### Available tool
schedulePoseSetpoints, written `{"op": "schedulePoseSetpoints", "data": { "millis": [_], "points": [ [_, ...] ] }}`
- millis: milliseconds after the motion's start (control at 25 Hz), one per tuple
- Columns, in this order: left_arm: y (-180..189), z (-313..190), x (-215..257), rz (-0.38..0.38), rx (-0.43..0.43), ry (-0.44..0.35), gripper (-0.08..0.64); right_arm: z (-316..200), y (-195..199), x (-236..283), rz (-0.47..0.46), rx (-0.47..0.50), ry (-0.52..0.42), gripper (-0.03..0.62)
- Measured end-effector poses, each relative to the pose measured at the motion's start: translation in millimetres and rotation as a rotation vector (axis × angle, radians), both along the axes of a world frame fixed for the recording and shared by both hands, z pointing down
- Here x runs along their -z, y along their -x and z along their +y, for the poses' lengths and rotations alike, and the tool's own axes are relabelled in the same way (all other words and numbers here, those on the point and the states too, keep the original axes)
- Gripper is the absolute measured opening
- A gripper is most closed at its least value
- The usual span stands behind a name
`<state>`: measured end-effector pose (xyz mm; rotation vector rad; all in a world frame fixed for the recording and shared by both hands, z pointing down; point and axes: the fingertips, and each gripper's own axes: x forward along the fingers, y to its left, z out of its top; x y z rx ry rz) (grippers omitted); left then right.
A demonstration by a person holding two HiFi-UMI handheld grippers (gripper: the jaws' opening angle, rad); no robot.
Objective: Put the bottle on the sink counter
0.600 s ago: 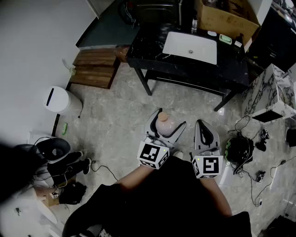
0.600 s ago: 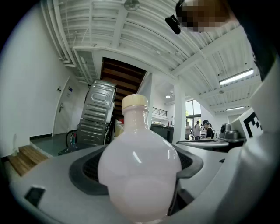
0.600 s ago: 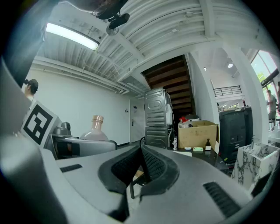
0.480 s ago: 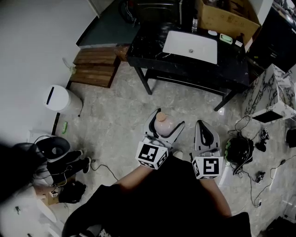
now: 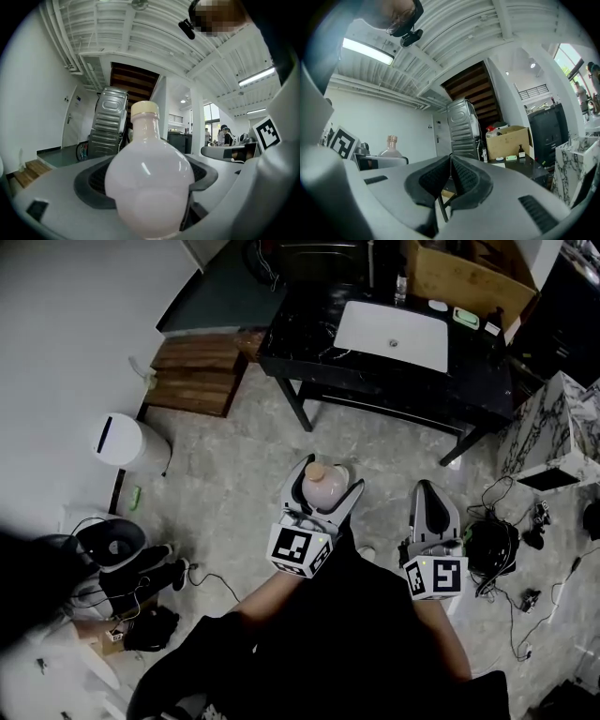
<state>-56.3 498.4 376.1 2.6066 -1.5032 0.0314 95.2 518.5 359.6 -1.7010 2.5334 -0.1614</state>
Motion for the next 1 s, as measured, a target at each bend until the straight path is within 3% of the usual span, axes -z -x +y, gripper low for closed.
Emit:
{"op": "schedulePoseSetpoints", "data": {
  "millis": [240, 440, 600, 800, 1000],
  "points": [
    [4.4, -64.4, -14.4, 0.013, -0.017, 0.025, 0.403, -46.7, -0.6, -9.7, 0.049, -0.016, 0.029, 0.038],
    [17.3, -141.0, -11.1, 0.014, -0.014, -0.004, 0.403, -115.1, 5.3, -13.7, 0.088, -0.024, 0.043, 0.038],
    [31.3, -202.8, -21.2, 0.037, 0.006, 0.021, 0.403, -185.6, 24.9, -23.1, 0.125, 0.009, 0.076, 0.038],
    [54.0, -281.2, -32.4, 0.016, 0.008, 0.057, 0.403, -275.3, 54.4, -13.4, 0.124, 0.023, 0.096, 0.040],
    [69.7, -344.5, -31.2, 0.013, -0.006, 0.066, 0.403, -337.1, 80.9, -7.7, 0.140, 0.063, 0.099, 0.038]
  ]
}}
